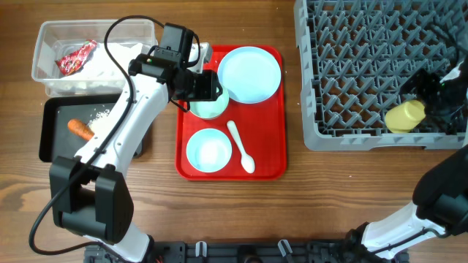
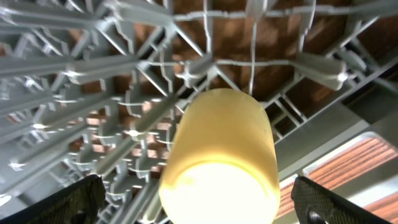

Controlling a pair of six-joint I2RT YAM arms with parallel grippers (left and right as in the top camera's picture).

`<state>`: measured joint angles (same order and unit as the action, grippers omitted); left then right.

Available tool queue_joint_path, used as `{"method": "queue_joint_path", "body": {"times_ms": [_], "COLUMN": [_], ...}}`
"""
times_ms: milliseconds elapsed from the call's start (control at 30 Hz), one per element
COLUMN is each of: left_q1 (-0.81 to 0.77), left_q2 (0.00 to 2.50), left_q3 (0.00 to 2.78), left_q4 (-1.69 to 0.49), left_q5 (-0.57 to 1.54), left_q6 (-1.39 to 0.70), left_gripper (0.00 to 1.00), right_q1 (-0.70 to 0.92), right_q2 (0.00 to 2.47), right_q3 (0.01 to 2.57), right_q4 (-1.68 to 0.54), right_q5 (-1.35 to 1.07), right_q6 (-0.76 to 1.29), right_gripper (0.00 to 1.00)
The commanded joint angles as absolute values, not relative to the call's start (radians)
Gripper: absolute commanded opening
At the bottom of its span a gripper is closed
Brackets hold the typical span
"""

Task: Sort waste into correct bins and load items into the dishwasher rack
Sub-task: 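Move the right gripper to the light-blue plate on the red tray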

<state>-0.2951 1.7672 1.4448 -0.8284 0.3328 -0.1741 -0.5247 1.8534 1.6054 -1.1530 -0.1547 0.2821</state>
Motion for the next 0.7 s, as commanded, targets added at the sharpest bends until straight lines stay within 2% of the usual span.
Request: {"method": "queue_joint_path", "body": {"times_ms": [0, 100, 267, 400, 667], "left_q1": [-0.297, -0.297, -0.297, -0.296, -0.262], "left_q2": [1.763, 1.763, 1.763, 1.760, 1.692], "left_q3": [1.437, 1.437, 1.437, 1.439, 1.470], "left_q4": [-0.825, -0.824, -0.824, -0.844, -0.912], "left_q5": [0.320, 0.320, 0.319, 0.320, 0.319], "left_q6": [-0.165, -0.165, -0.160, -0.124, -0.109], "left_gripper": [0.48, 0.50, 0.59, 0.75, 0.76], "right_q1": [-0.530, -0.529, -0.496, -0.406, -0.119], "right_q2": [1.861, 1.848, 1.790, 1.725, 1.708], "right_q3": [1.724, 1.834, 1.942, 1.950, 1.941], "right_q4": [-1.189, -1.254, -1.311, -1.310, -1.262], "right_q5": [-0.175, -0.175, -0.194, -0.258, -0.426], "right_q6": [0.262, 0.260, 0.224, 0.181, 0.184], "right_gripper": [1.00, 1.00, 1.00, 1.00, 1.00]}}
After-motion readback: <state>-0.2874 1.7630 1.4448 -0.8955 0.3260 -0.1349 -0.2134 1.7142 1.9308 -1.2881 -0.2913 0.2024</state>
